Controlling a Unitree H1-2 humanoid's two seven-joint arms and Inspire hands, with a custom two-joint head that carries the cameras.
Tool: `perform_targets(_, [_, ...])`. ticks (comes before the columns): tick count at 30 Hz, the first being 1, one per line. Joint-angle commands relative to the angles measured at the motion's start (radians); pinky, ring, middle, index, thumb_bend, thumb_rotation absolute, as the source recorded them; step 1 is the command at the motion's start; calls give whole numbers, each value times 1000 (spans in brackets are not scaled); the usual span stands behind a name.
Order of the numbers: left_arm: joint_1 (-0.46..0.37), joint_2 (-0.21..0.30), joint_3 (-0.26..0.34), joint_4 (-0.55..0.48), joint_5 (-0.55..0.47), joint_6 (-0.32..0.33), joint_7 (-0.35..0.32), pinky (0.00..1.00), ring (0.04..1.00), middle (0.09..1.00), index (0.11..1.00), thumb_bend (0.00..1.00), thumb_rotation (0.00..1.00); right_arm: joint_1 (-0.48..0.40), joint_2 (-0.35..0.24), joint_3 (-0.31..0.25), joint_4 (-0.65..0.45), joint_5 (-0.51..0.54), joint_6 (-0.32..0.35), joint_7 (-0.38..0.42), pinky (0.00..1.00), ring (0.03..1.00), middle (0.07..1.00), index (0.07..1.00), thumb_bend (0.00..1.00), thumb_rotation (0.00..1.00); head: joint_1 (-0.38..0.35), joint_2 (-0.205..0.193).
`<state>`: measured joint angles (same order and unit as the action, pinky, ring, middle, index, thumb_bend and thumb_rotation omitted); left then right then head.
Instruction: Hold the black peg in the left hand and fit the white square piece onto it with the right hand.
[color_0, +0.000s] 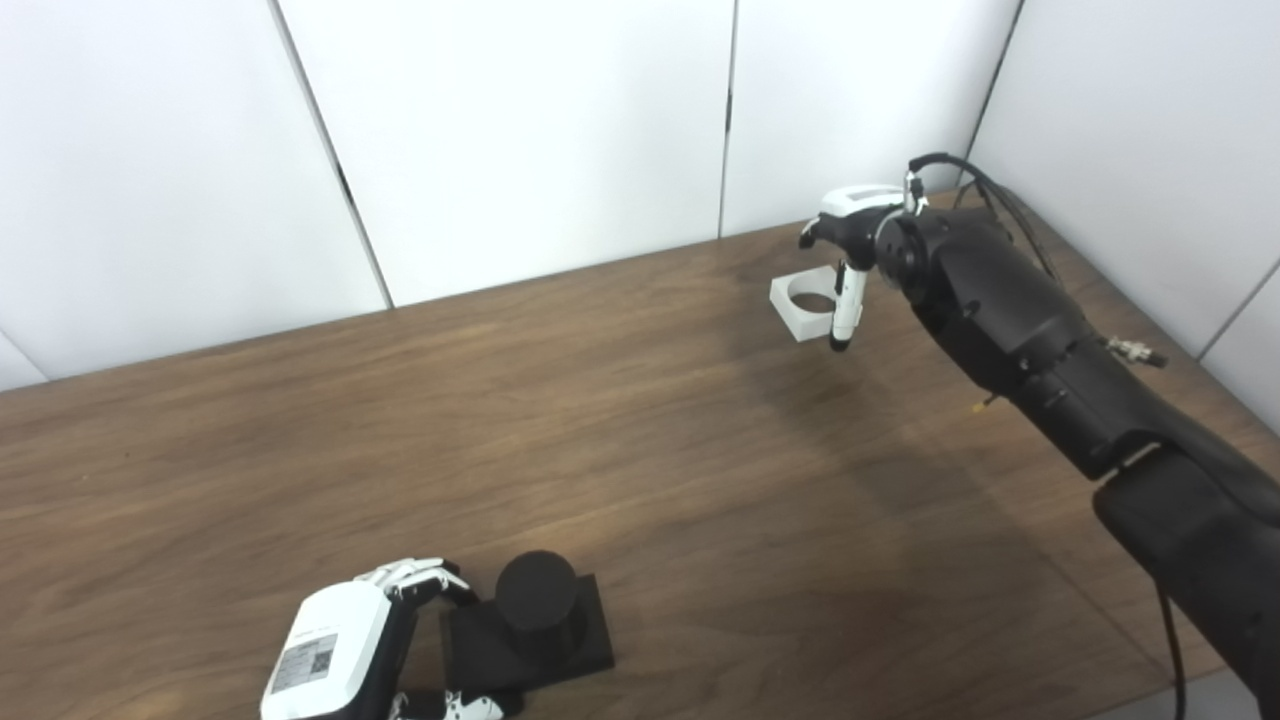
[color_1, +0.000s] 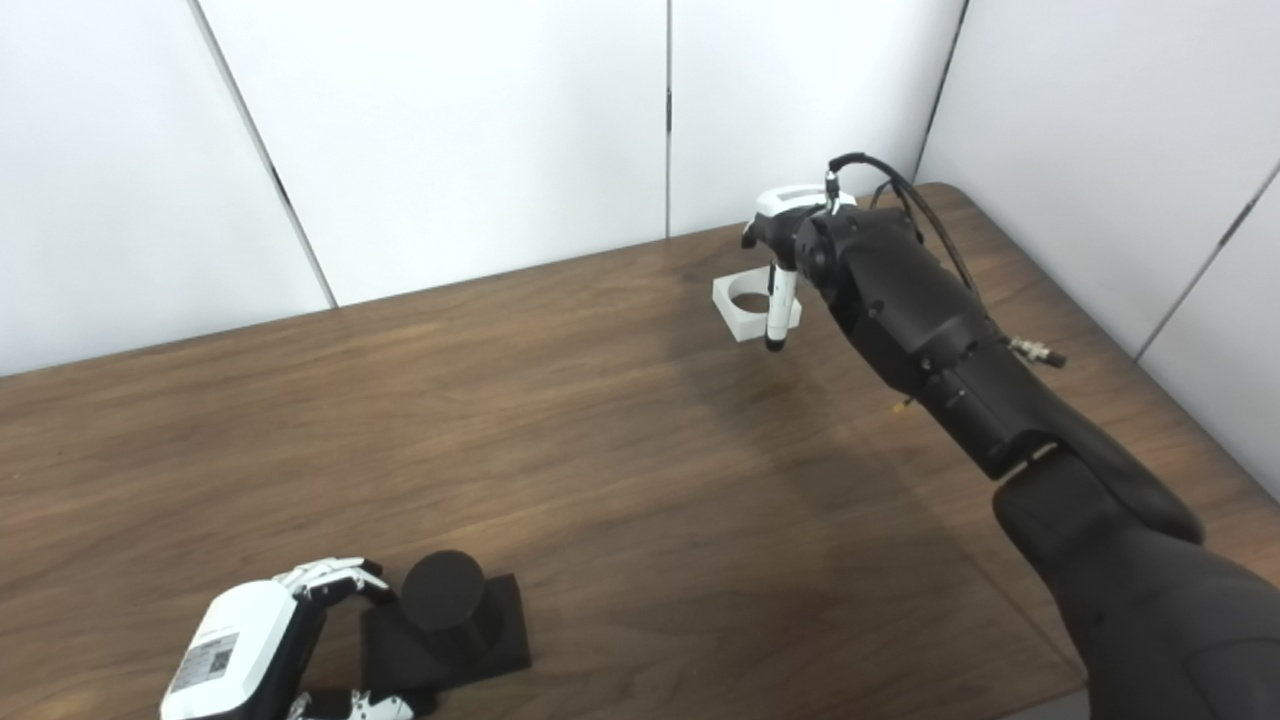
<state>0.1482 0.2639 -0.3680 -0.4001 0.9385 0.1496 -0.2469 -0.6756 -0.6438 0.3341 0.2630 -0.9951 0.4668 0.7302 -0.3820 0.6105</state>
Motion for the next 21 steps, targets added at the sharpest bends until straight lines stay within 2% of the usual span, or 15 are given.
perform_targets(1, [58, 16, -20, 45, 7, 21, -57, 791, 820, 775, 488, 523, 58, -67, -19, -1, 1, -19, -2, -38, 993, 1000, 1000, 891, 889, 143, 1, 1])
perform_targets(7, [64, 12, -21, 36, 12, 32, -68, 792, 825, 782, 488, 523, 58, -58, -12, 24, 37, -12, -19, -87, 995, 1000, 1000, 896, 892, 148, 7, 2])
perform_targets(21, [83, 7, -19, 15, 7, 30, -66, 788, 821, 787, 488, 522, 56, -54, 9, 32, 97, 30, -35, -170, 994, 1000, 1000, 905, 851, 145, 33, 7])
